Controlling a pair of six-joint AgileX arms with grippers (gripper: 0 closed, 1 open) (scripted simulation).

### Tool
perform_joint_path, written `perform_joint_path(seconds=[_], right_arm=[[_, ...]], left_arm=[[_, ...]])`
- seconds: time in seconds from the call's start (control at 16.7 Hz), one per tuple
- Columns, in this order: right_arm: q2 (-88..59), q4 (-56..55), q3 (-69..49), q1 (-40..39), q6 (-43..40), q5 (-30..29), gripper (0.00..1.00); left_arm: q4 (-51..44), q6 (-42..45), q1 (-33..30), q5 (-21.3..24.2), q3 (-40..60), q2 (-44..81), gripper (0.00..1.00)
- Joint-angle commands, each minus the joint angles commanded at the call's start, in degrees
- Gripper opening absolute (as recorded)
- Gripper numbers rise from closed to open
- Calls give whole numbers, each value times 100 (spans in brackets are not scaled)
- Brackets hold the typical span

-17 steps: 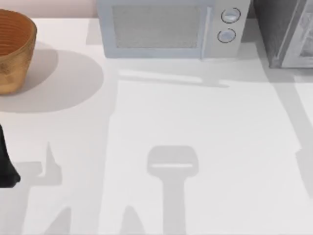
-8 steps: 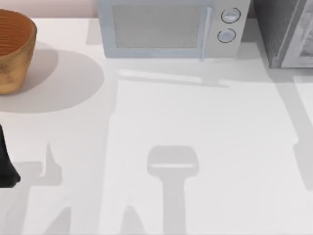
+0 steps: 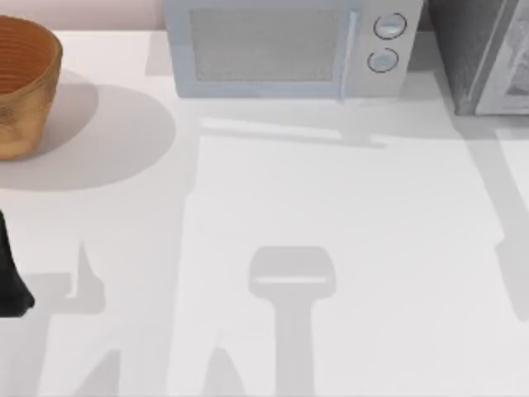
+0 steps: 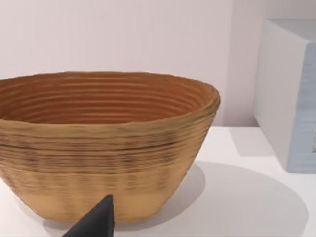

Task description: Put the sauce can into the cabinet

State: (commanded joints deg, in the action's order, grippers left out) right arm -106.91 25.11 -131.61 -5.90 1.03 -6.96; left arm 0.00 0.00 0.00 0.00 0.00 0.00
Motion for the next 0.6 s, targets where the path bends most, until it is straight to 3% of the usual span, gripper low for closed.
perform_joint_path(seconds=[0.24,0.6], right_arm=[[0,0,0,0,0,0,98],[0,0,0,0,0,0,100]], left_arm=[[0,0,0,0,0,0,100],[0,0,0,0,0,0,100]])
